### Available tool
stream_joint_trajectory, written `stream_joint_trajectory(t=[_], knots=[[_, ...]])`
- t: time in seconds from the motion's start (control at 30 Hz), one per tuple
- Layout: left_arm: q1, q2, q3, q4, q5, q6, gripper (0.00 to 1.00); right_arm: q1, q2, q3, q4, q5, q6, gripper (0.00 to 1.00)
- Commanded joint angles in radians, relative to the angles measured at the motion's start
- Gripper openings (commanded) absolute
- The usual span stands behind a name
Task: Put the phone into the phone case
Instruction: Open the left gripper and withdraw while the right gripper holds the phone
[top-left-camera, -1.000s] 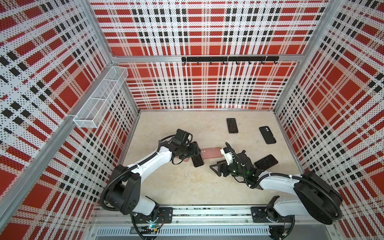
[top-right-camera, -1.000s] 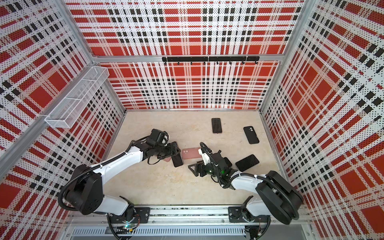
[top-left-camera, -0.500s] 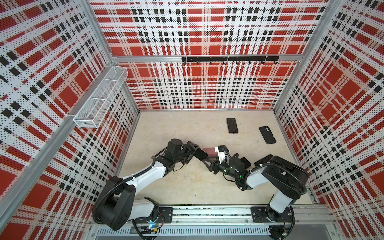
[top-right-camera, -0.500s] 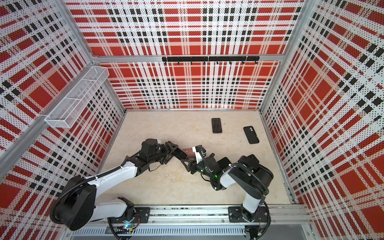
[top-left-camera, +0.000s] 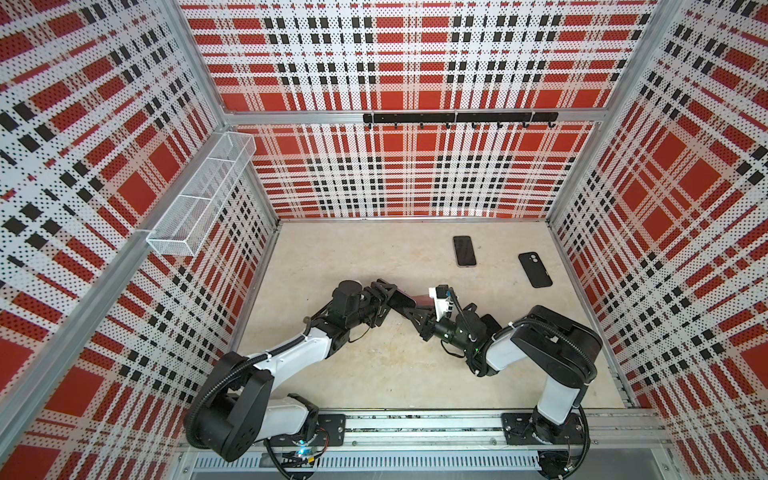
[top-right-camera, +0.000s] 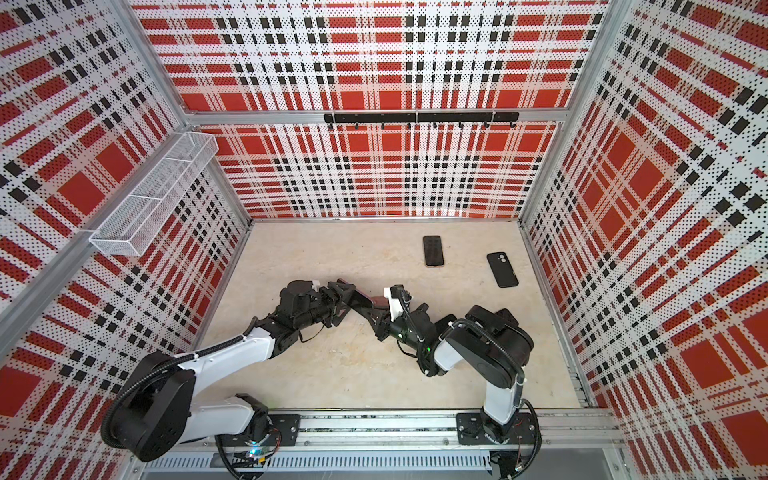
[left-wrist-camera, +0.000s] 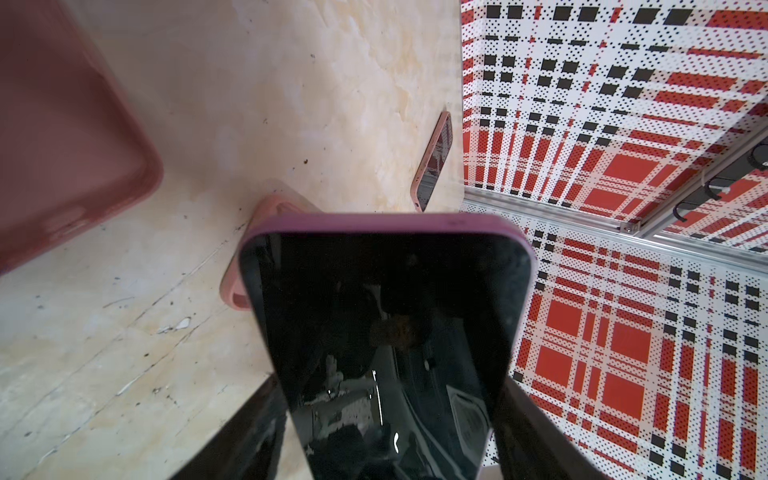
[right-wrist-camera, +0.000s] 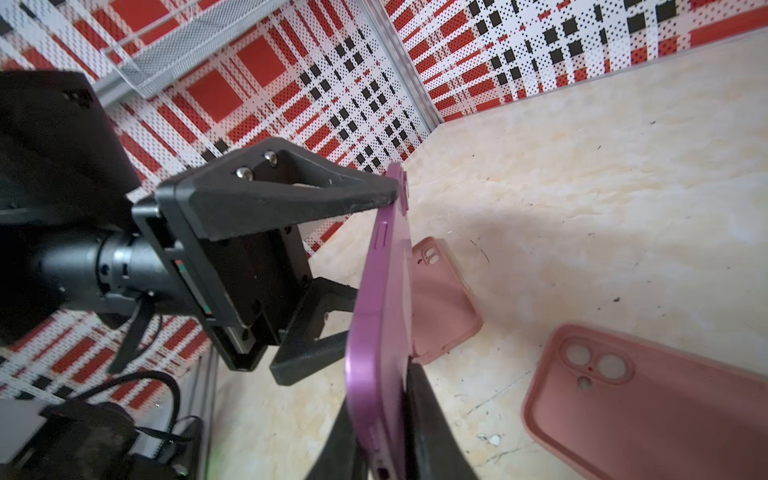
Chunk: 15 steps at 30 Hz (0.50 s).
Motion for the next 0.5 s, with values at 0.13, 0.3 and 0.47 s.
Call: stream_joint_trajectory(t=[0.13,0.3,0.47], knots=[[-0.028,-0.031,0.002,0.103,0.014,-0.021,0.11,-0.011,-0.014,0.022,0.033,-0.027,0.003,0.00],[-0.019,-0.063,0.019,0.057,-0.004,0.072,0.76,-0.048,-0.114,0.029,-0.093,-0.029,-0.014,0.00],[0.032,-0.084,0.150,-0.233,-0.070,0.377,0.98,-0.135,-0.315,0.042,-0.393,-0.038,-0.050,0.00]])
